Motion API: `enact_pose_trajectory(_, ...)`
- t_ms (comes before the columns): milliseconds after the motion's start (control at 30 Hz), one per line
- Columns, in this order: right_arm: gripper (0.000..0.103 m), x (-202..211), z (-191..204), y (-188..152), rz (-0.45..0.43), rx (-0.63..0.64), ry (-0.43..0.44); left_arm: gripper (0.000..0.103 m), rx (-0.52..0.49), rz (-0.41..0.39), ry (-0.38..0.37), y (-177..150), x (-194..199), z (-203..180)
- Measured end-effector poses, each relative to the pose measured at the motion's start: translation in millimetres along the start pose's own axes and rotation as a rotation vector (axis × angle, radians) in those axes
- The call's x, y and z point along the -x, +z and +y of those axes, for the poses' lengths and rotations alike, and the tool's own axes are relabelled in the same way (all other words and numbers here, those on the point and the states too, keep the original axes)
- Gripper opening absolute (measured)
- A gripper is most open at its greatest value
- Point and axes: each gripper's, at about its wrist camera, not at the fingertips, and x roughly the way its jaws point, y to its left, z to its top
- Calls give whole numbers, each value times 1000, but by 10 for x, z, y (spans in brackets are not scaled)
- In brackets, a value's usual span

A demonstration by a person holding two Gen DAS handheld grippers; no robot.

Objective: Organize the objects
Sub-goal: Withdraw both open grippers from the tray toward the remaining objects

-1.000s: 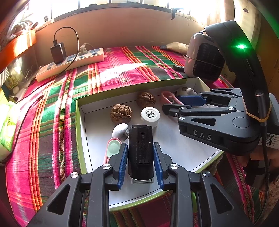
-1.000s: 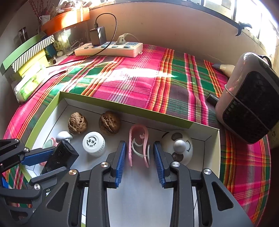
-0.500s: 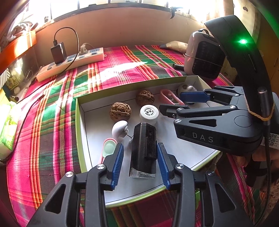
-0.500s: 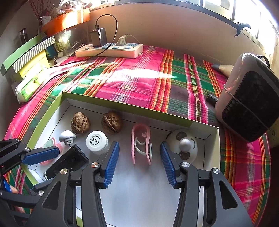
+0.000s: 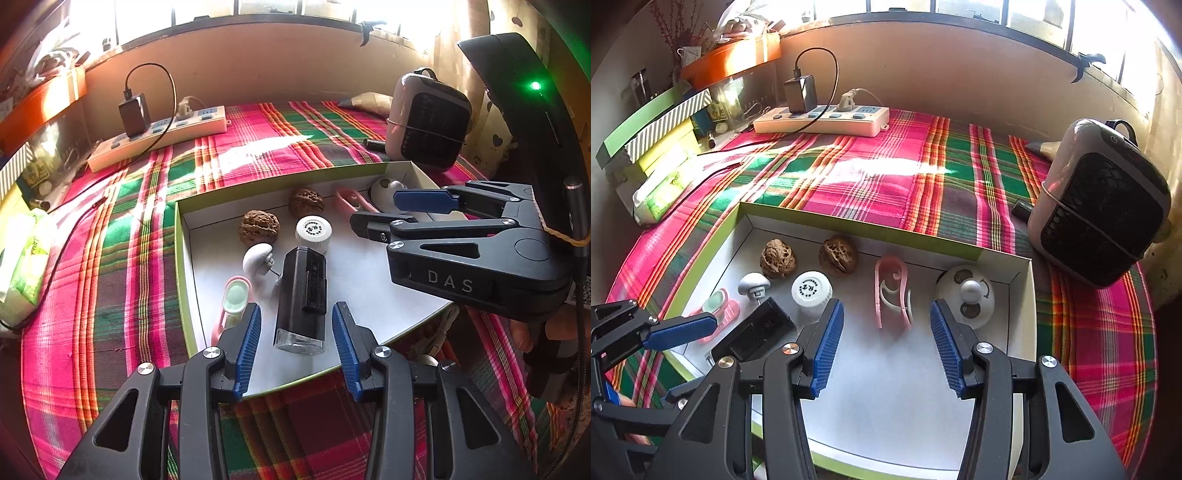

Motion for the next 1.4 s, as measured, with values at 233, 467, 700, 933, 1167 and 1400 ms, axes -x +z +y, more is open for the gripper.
enact_pose_trajectory(233,50,178,25,-105,-24,-16,0,39,13,-32,8,-84,170,2)
enact_pose_trajectory(467,50,393,42,-220,-60,-39,-3,39,33,-64,10,-195,314,20)
enact_pose_trajectory(700,50,596,22,-401,-90,-75,-1,39,39,-102,-7,-316,479,30)
enact_pose_trajectory(933,50,753,26,-599,-116,-91,-15,39,46,-109,-30,-469,574,5)
enact_pose_trajectory(1167,50,859,-8,-821,-132,-119,-15,39,63,-97,-87,-597,550,-47)
enact_pose_trajectory(1400,50,899,-62,-1028,-128,-138,-19,40,94,-83,-145,-670,484,-114)
